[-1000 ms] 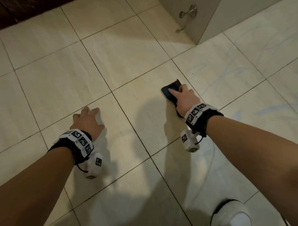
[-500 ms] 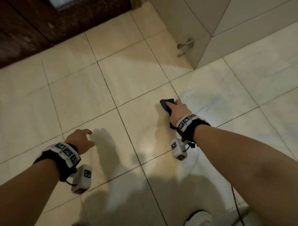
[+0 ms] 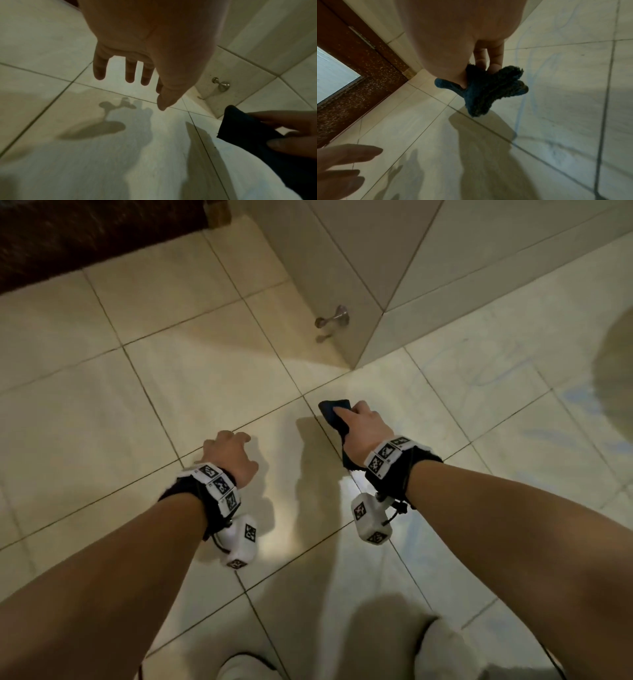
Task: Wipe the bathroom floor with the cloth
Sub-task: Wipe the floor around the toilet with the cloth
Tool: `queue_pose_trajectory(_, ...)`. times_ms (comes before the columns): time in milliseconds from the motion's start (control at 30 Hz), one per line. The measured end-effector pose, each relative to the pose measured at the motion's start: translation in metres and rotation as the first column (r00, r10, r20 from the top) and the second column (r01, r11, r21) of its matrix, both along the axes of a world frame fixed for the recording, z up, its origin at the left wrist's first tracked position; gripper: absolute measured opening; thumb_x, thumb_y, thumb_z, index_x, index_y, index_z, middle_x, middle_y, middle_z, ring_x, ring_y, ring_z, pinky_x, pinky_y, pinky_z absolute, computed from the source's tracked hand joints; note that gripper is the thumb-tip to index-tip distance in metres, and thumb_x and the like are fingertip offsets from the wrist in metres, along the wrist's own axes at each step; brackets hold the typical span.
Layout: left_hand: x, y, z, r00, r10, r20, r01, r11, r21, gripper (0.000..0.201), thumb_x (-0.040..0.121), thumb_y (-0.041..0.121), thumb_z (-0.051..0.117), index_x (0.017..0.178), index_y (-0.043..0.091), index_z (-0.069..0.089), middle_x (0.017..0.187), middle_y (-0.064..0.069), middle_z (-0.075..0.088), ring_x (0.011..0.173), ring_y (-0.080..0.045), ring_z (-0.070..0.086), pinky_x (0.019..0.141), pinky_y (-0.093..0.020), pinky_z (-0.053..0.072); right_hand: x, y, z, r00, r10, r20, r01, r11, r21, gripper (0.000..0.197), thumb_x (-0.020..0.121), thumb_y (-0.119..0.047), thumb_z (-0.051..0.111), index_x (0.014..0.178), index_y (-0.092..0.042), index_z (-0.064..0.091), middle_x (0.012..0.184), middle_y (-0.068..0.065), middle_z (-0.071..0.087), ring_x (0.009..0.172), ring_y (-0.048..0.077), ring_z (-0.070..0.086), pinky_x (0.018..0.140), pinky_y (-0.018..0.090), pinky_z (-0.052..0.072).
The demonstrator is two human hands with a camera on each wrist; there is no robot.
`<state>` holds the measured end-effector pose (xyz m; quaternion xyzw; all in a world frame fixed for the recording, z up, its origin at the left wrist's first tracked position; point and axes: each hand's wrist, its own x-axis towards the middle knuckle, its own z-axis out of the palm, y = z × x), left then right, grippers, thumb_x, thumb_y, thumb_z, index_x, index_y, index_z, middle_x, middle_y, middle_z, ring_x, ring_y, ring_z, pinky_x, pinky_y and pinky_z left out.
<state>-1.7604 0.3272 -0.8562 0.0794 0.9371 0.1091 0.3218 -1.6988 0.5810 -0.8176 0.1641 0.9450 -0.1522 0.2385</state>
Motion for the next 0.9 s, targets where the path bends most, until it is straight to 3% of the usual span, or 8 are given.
queue_pose_trajectory(167, -0.034, 0.036, -0.025, 0.993, -0.097, -0.072, 0.088, 0.989, -0.123, 0.056, 0.089, 0.031, 0.057, 0.143, 0.029, 0.043, 0.151, -0.006, 0.033, 0.131, -0.037, 0.034, 0.108, -0.047, 0.037, -0.017, 0.052, -0.039, 0.990, 0.016, -0.143, -0.021, 0.999, -0.030, 0.066, 0.088, -0.010, 0.057, 0.147, -0.031, 0.036, 0.131, 0.007, 0.039, 0.113, 0.031, 0.046, 0.086, 0.044, 0.052)
queue_pose_trajectory(300, -0.046, 0.055, -0.050, 0.987, -0.111, -0.115, 0.099, 0.990, -0.106, 0.055, 0.091, 0.029, 0.054, 0.144, 0.035, 0.041, 0.154, -0.003, 0.028, 0.134, -0.036, 0.029, 0.109, -0.050, 0.036, -0.024, 0.085, -0.062, 0.972, 0.069, -0.226, -0.074, 0.997, -0.013, 0.061, 0.090, -0.013, 0.055, 0.145, -0.033, 0.038, 0.131, 0.007, 0.041, 0.114, 0.031, 0.047, 0.085, 0.044, 0.051)
queue_pose_trajectory(467, -0.019, 0.045, -0.062, 0.993, 0.004, -0.120, -0.006, 1.000, -0.019, 0.055, 0.091, 0.028, 0.058, 0.144, 0.029, 0.045, 0.152, -0.012, 0.033, 0.133, -0.041, 0.033, 0.113, -0.043, 0.029, -0.025, 0.085, -0.059, 0.986, 0.111, -0.121, -0.116, 0.993, -0.036, 0.059, 0.091, -0.015, 0.053, 0.146, -0.027, 0.035, 0.131, 0.012, 0.040, 0.114, 0.036, 0.049, 0.091, 0.046, 0.049)
queue_pose_trajectory(567, -0.014, 0.039, -0.059, 0.988, 0.006, -0.156, -0.009, 1.000, -0.019, 0.054, 0.089, 0.028, 0.060, 0.141, 0.031, 0.047, 0.153, -0.009, 0.033, 0.135, -0.037, 0.033, 0.112, -0.046, 0.032, -0.027, 0.071, -0.065, 0.974, 0.193, -0.121, -0.198, 0.980, -0.030, 0.063, 0.091, -0.016, 0.056, 0.147, -0.029, 0.032, 0.132, 0.009, 0.039, 0.115, 0.033, 0.047, 0.087, 0.044, 0.049)
queue_pose_trajectory(733, -0.015, 0.052, -0.056, 0.982, -0.004, -0.186, -0.009, 0.997, -0.071, 0.054, 0.091, 0.031, 0.057, 0.143, 0.031, 0.043, 0.153, -0.007, 0.031, 0.133, -0.039, 0.032, 0.106, -0.047, 0.037, -0.024, 0.048, -0.096, 0.944, 0.314, -0.096, -0.319, 0.947, -0.035, 0.054, 0.101, -0.031, 0.047, 0.152, -0.027, 0.028, 0.146, 0.010, 0.029, 0.121, 0.032, 0.046, 0.091, 0.040, 0.045)
queue_pose_trajectory(900, -0.020, 0.078, -0.056, 0.987, -0.034, -0.156, 0.026, 0.998, -0.058, 0.057, 0.093, 0.031, 0.057, 0.147, 0.030, 0.039, 0.152, -0.007, 0.030, 0.131, -0.038, 0.030, 0.106, -0.045, 0.034, -0.015, 0.048, -0.098, 0.952, 0.299, -0.070, -0.304, 0.950, -0.067, 0.053, 0.101, -0.023, 0.045, 0.151, -0.022, 0.029, 0.143, 0.010, 0.028, 0.111, 0.032, 0.053, 0.088, 0.042, 0.049)
